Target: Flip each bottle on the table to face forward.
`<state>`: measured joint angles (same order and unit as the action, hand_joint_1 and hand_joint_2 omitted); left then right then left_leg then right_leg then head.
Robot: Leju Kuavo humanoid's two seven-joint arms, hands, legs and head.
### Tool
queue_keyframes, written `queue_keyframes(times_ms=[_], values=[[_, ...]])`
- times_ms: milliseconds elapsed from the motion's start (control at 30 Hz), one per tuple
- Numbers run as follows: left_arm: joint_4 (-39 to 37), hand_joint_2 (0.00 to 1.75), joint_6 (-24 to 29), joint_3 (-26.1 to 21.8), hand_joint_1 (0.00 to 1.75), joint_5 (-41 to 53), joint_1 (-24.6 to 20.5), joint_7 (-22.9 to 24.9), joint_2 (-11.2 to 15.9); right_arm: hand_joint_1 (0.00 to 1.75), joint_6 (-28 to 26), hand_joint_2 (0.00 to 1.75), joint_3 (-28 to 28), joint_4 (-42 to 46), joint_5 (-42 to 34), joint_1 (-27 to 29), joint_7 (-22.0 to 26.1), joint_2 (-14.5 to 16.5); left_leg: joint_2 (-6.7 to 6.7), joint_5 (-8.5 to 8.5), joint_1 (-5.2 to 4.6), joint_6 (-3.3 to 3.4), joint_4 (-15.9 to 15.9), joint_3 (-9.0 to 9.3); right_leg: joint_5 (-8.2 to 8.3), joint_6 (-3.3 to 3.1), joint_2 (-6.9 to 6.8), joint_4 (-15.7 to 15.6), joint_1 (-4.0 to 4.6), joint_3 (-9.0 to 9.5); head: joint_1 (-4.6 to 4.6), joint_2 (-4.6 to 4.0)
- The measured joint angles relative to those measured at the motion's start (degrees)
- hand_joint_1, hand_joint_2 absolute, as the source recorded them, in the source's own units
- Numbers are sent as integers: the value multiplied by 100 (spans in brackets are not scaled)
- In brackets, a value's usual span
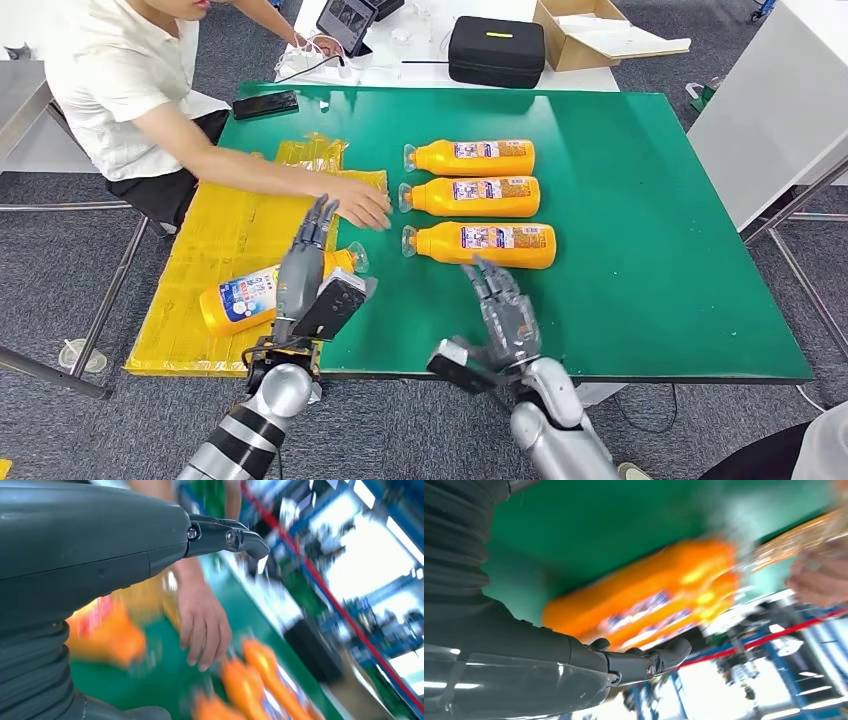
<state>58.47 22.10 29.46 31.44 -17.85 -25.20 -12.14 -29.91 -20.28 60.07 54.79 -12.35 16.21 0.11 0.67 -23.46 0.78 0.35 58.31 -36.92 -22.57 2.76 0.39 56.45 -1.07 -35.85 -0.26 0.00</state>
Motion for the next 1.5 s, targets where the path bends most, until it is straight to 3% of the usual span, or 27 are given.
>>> queue_keyframes(times_ms=[167, 333, 900, 1100, 1233, 1500], values=[[32, 175, -188, 276, 0, -731, 190, -63, -220, 0, 50, 175, 196, -496, 400, -718, -328, -405, -1, 4, -10, 6, 1, 0, 7, 10, 1, 0, -10, 0, 0, 0], [5, 175, -205, 483, 0, -947, 269, -127, -339, 0, 101, 175, 270, -1018, 553, -1221, -391, -590, -2, 4, -8, 6, 2, 1, 7, 10, 1, 0, -9, -1, 0, 1], [-33, 175, -252, 732, 0, -1050, 263, -154, -395, 0, 538, 175, 270, -1890, 467, -1705, -387, -569, 0, 5, -8, 6, 1, -1, 7, 10, 0, 1, -8, -1, 1, 1], [-69, 175, -183, 757, 0, -1080, 239, -132, -395, 0, 1356, 175, 179, -2072, 273, -1732, -428, -534, 0, 4, -7, 6, 1, -1, 6, 10, 1, 1, -7, -2, 0, 0], [-75, 175, -146, 784, 0, -1069, 240, -80, -394, 0, 1918, 175, -4, -2125, 278, -1802, -731, -596, -1, 4, -7, 6, 1, 1, 6, 10, 1, 1, -8, -1, 0, 0], [-75, 175, -102, 786, 0, -964, 263, 5, -391, 0, 2211, 175, -404, -2125, 655, -2042, -1404, -875, 2, 8, -9, 11, 2, 2, 9, 12, -1, 0, -10, 3, 0, 0]])
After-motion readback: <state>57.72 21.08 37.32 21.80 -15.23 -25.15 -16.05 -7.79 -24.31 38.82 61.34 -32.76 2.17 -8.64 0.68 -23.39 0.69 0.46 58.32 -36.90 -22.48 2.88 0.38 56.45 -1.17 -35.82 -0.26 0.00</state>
